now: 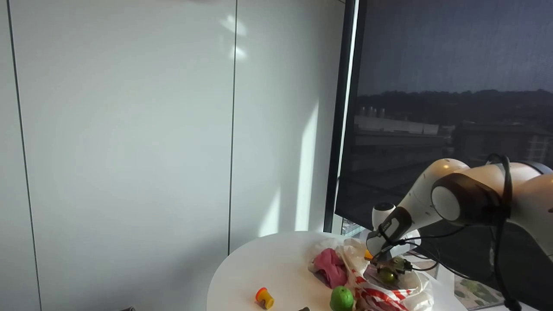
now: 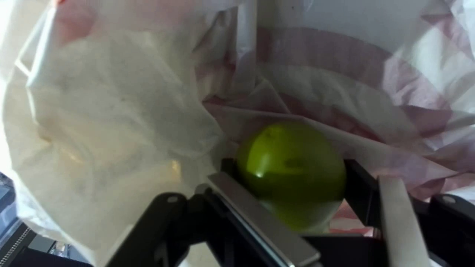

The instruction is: Empty the plastic bag

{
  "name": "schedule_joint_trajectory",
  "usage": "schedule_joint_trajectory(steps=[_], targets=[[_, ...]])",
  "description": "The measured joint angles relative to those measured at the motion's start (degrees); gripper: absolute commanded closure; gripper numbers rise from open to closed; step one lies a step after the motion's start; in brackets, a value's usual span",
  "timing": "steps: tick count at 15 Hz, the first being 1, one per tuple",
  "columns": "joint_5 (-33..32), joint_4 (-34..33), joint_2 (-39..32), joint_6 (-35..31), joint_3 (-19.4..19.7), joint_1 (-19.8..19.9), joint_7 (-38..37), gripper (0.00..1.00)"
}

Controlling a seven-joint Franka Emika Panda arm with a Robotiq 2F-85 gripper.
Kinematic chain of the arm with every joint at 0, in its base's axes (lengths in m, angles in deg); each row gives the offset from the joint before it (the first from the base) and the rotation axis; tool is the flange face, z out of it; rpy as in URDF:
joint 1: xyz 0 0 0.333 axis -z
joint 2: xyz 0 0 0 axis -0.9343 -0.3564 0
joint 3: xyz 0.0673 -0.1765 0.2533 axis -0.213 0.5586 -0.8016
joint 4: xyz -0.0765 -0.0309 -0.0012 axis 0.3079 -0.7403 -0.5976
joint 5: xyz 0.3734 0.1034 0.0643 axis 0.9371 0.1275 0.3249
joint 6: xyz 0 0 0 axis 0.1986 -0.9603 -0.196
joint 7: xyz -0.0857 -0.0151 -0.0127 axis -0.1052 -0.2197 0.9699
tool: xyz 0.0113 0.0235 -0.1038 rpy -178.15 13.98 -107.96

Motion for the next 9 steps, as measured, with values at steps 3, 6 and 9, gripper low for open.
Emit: schedule_joint_trajectory(steps=[3,6,9], targets=[[-1.52,6.3,6.37,-2.73,1.19,-3.23,1.48,0.52],[-4.14,12.62,14.96,1.05,1.65,-6.26,3.85,0.52],[-7.23,18.94,24.25,8.47,-0.38,-7.84,8.07,0.52]])
